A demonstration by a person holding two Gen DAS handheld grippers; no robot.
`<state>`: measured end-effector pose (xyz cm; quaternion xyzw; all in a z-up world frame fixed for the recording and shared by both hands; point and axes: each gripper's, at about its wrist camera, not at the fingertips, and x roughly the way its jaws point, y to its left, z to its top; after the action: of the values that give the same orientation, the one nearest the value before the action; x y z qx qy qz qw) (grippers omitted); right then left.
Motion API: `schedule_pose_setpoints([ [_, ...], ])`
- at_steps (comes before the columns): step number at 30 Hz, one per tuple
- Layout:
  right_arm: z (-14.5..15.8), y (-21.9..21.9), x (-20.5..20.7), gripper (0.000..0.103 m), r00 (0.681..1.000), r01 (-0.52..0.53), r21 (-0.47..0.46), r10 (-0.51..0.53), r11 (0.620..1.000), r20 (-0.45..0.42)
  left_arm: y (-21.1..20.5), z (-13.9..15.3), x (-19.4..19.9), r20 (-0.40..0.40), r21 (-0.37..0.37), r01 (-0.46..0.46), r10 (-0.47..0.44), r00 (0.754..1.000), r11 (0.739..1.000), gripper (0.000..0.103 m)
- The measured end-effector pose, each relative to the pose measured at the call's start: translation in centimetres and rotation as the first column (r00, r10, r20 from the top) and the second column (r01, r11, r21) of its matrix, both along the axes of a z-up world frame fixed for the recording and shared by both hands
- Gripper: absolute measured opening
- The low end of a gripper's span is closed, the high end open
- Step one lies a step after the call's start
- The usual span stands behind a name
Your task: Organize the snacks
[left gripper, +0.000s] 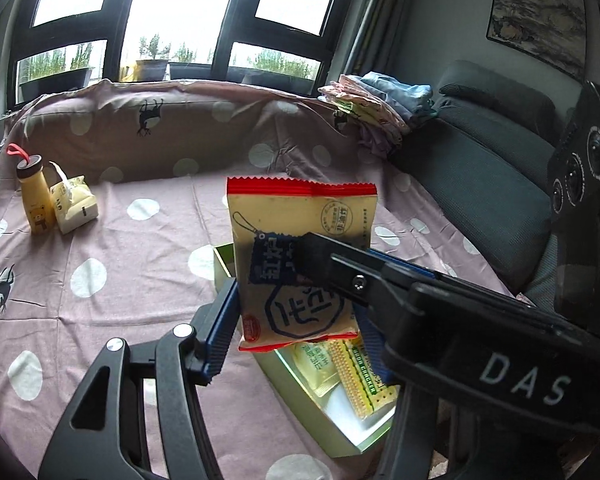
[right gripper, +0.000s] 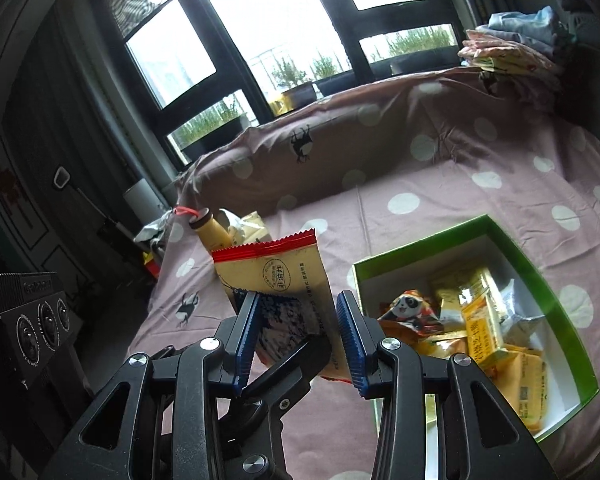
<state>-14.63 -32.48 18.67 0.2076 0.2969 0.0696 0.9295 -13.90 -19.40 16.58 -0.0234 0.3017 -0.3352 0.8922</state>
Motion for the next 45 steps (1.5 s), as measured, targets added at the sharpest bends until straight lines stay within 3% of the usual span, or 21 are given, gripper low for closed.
schedule_pose_setpoints([
  [8, -1.0, -4.4, -0.6, 0.042, 0.997, 0.062, 0.018, -0.061, 0.998, -0.038, -4.5, -0.7, 0.2, -0.035, 0.044, 0.058, -0.057, 0.998, 0.997, 0.056],
  [16, -3.2, -7.0, 0.1, 0.042, 0.99, 0.07, 0.025, -0.066, 0.997, -0.126, -7.0, -2.9, 1.4, -0.131, 0.082, 0.091, -0.08, 0.988, 0.993, 0.059],
  [29, -6.5, -8.3, 2.2, 0.042, 0.958, 0.1, 0.023, -0.09, 0.995, -0.271, -8.6, -6.7, 4.0, -0.336, 0.088, 0.14, -0.103, 0.936, 0.986, 0.059],
  [39, -8.5, -8.5, 3.5, 0.042, 0.927, 0.113, 0.0, -0.106, 0.994, -0.359, -9.3, -8.5, 5.2, -0.415, 0.095, 0.143, -0.091, 0.905, 0.985, 0.059],
  [45, -9.1, -8.8, 3.9, 0.042, 0.92, 0.114, 0.013, -0.101, 0.993, -0.378, -9.4, -8.6, 5.4, -0.408, 0.107, 0.119, -0.066, 0.911, 0.987, 0.062],
])
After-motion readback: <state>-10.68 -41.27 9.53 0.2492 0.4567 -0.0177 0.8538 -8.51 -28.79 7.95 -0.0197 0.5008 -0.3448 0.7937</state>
